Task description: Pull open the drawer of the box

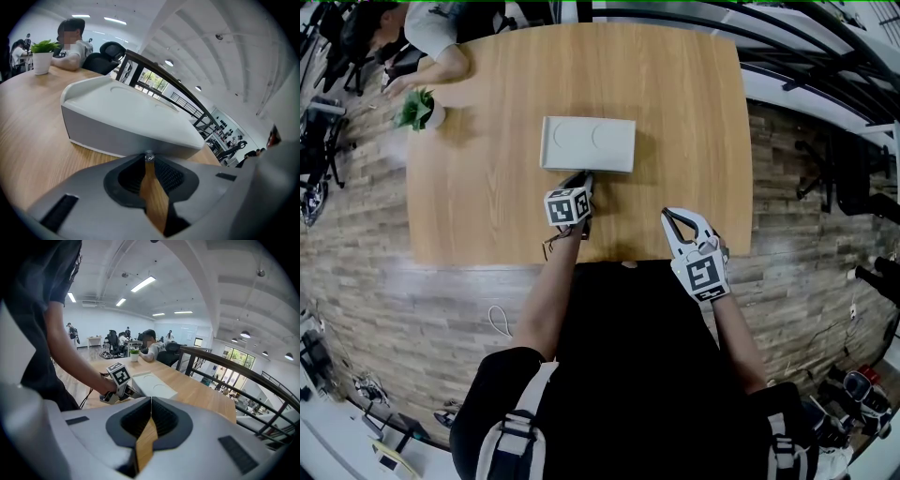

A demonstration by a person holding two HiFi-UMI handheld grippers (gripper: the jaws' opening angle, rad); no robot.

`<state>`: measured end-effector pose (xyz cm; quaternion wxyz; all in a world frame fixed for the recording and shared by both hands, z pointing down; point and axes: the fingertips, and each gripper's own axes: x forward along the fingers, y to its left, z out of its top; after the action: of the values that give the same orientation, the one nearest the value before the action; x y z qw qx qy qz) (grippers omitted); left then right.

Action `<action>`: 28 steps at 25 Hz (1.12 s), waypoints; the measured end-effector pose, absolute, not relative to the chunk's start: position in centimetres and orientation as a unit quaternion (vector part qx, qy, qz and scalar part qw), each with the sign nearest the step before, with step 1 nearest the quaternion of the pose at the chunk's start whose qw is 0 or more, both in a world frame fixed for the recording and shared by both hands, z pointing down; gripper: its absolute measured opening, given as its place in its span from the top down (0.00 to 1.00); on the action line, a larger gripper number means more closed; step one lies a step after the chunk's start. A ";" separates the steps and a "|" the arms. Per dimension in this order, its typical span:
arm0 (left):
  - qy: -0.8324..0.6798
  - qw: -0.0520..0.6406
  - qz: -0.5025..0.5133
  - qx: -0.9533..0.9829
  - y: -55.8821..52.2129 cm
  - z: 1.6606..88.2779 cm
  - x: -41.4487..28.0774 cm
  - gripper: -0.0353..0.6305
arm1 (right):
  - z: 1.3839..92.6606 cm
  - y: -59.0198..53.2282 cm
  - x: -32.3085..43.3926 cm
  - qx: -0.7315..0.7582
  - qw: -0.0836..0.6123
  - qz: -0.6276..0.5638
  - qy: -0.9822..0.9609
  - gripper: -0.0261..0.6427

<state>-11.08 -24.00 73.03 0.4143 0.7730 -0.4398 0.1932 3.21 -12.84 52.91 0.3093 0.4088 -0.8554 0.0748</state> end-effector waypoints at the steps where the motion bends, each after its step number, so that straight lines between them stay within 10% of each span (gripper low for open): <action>1: -0.441 0.417 0.190 0.772 -24.0 73.0 -11.1 0.83 | 52.9 -12.8 3.2 0.409 0.310 0.074 -0.855 0.92; 28: -0.441 0.419 0.189 0.771 -21.6 73.0 -11.6 0.83 | 53.2 -12.0 4.1 0.413 0.313 0.076 -0.852 0.92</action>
<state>-11.60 -21.57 72.98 0.4190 0.7708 -0.4409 0.1895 4.12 -12.02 53.24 0.3126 0.4128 -0.8522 0.0756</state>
